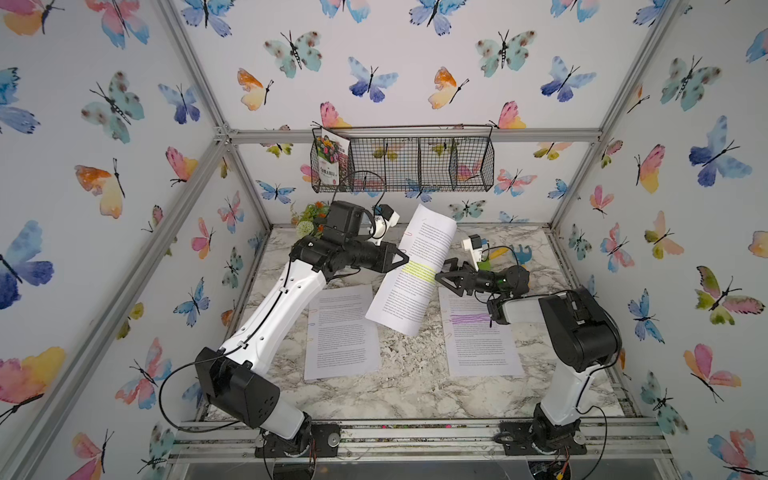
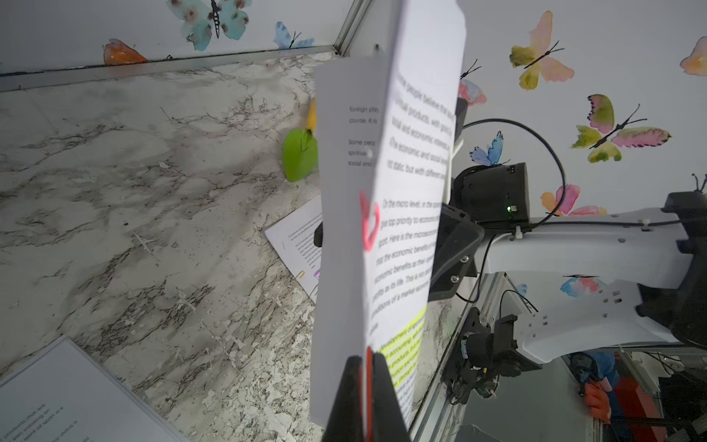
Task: Unclip the paperclips from the documents
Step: Remove the paper clip from the document.
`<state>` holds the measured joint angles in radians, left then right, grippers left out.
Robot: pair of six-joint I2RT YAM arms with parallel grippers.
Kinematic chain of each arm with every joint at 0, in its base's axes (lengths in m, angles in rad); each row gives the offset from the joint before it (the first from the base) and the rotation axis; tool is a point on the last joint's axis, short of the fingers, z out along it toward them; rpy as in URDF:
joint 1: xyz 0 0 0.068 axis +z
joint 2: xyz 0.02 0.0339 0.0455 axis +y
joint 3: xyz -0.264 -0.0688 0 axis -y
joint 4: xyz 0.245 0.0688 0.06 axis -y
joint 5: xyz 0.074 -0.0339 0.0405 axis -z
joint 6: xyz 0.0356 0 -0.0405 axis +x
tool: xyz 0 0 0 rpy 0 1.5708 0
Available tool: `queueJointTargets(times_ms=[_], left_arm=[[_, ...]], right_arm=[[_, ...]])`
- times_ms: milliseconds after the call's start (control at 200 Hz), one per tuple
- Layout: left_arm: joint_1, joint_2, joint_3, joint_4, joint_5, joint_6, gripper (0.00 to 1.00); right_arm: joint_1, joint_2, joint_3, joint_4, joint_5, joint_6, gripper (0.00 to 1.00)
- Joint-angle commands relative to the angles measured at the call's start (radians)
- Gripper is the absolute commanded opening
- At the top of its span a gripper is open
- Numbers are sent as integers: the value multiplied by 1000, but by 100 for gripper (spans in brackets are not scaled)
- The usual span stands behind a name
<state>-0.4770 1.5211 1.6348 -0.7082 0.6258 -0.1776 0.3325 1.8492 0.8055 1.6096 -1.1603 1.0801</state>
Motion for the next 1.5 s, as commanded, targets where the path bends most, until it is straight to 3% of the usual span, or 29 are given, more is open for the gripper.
queueJointTargets(times_ms=[0,370,731,831,1021,1497], left_arm=[[0,-25,31,-38,-20,41,0],[1,-70,22,-99,-76,88,0],[-2,-66,63,-92,-64,62,0],[-1,-66,82,-107,-72,69,0],[-10,-43,142,-144,-42,76,0],[-30,-58,115,-115,-5,58,0]], right_arm=[[1,-58,-45,204,-4,-21,92],[2,-213,-185,204,41,-44,92],[2,-361,-154,155,44,-17,92],[2,-393,-168,57,37,-79,92],[2,-470,-209,-237,80,-323,91],[3,-380,-136,-174,163,-352,85]])
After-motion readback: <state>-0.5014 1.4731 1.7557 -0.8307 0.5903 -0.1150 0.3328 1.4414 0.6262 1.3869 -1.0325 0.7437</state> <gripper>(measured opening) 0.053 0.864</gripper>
